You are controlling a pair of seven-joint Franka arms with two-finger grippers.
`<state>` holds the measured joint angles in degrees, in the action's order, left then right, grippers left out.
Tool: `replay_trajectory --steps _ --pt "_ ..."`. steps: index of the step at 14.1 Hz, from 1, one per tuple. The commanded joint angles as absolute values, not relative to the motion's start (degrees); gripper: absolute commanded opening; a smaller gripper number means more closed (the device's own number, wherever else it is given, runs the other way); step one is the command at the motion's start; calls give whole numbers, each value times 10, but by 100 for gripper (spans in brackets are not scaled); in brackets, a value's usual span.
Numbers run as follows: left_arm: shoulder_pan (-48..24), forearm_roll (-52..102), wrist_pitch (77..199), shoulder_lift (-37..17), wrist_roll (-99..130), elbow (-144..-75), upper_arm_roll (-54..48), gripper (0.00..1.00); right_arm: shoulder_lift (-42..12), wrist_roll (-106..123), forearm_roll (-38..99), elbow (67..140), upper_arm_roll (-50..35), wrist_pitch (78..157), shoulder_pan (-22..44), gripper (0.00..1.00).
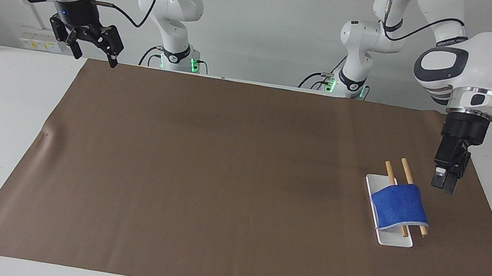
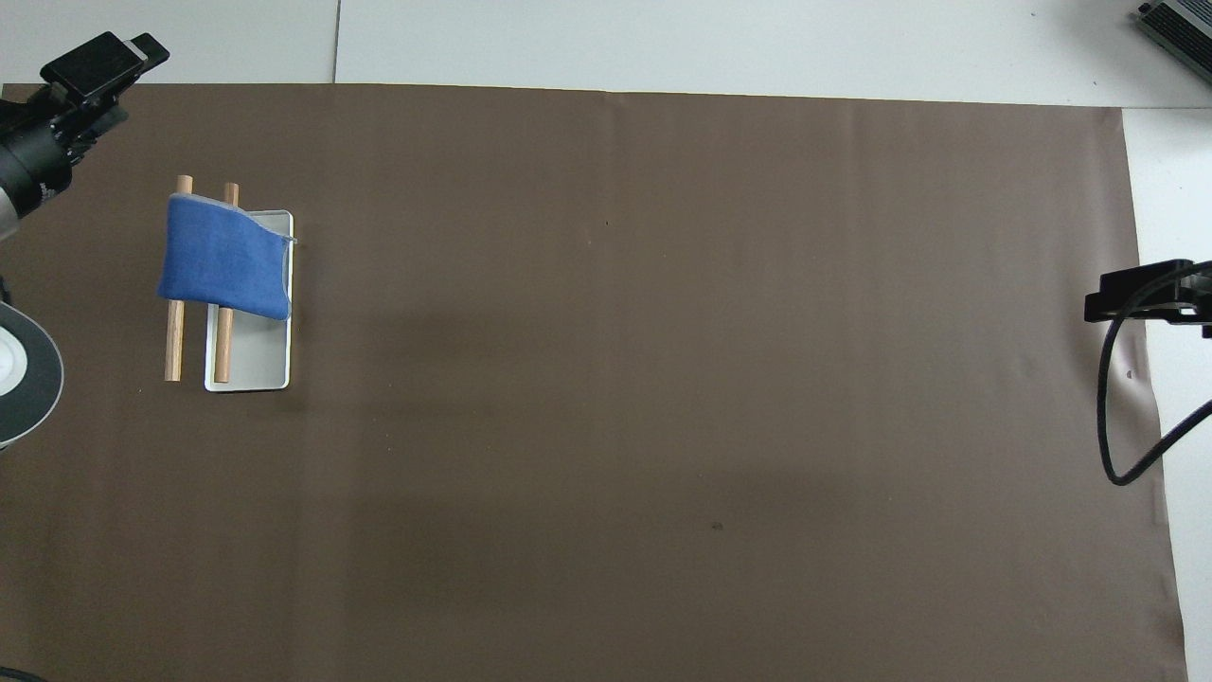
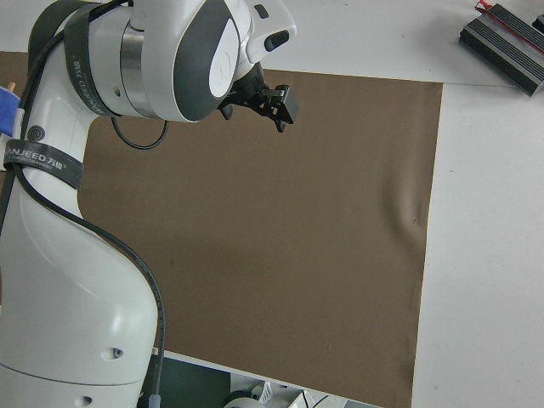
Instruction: Right arm passes towel to left arm to hang
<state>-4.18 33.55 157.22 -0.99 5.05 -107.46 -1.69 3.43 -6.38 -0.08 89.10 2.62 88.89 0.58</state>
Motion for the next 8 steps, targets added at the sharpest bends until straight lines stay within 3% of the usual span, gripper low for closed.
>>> replay_trajectory --steps 1,4,8 --pt "-38 235 1458 -30 35 -1005 -11 100 23 -86 -3 875 21 873 8 100" --pt "-33 52 1265 -33 29 -925 -12 100 25 -90 -2 879 21 875 8 100" --pt "-41 1 1103 -22 16 -911 -21 100 28 -91 -2 886 21 878 8 100"
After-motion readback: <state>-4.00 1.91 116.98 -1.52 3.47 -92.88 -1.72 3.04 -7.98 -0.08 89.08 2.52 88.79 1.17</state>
